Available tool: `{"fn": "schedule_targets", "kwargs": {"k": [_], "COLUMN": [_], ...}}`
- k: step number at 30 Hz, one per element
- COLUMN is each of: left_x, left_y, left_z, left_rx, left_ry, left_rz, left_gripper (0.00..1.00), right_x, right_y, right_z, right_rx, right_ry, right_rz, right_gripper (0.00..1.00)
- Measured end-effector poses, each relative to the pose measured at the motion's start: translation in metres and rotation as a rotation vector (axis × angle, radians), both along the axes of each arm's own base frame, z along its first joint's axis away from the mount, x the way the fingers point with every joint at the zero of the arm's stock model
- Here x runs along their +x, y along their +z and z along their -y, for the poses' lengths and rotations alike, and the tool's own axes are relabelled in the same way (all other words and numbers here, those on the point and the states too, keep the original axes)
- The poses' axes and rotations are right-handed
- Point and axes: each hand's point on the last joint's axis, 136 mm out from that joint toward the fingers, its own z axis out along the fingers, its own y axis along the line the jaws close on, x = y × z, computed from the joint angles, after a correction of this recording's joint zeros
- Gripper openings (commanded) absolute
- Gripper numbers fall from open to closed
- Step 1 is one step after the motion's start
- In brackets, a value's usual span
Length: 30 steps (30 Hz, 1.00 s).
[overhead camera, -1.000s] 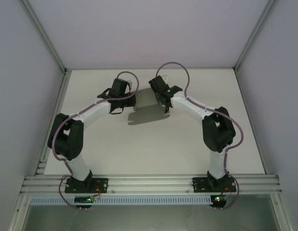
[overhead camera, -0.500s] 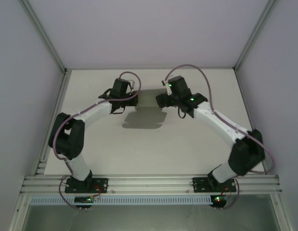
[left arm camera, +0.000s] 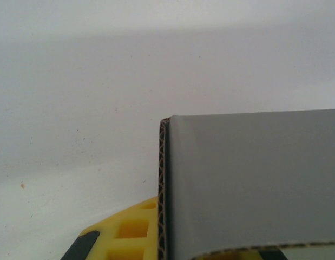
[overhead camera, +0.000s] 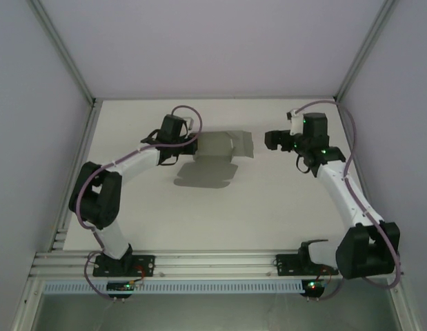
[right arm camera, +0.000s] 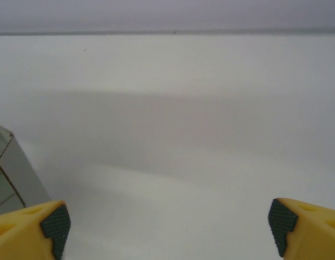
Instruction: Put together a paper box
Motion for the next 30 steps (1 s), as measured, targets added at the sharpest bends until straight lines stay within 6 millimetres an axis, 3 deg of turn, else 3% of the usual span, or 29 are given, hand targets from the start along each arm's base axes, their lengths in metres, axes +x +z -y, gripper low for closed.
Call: {"fn": "schedule_targets", "kwargs": {"k": [6,10,21,30], "left_x": [0.0,0.0,0.002,0.003], "left_y": [0.002,0.003,0.003,0.003], "left_z": [0.001,0.001,-0.001,-0.004], "left_rx": [-0.003,-0.007,-0.007,0.002], "left_ry": [-0.005,-0.008,-0.001,0.012], "left_rz": [0.005,0.008,0.008,0.012], "left_gripper": [0.0,0.0,0.0,0.0], "right_x": [0.004,-0.001,-0.02,-0.017], "right_y": [-0.036,-0.045,-0.032,-0.043], "right_z": [-0.04,-0.06,-0.117,-0.153], "right_rx": [0.159,0.21,0.321,0.369], "right_ry": [0.199,0.301,0.562,0.677], "right_rz": [-0.119,-0.152,-0.154,-0.204], "right_gripper": [0.66,0.54,0.54,0.53]}}
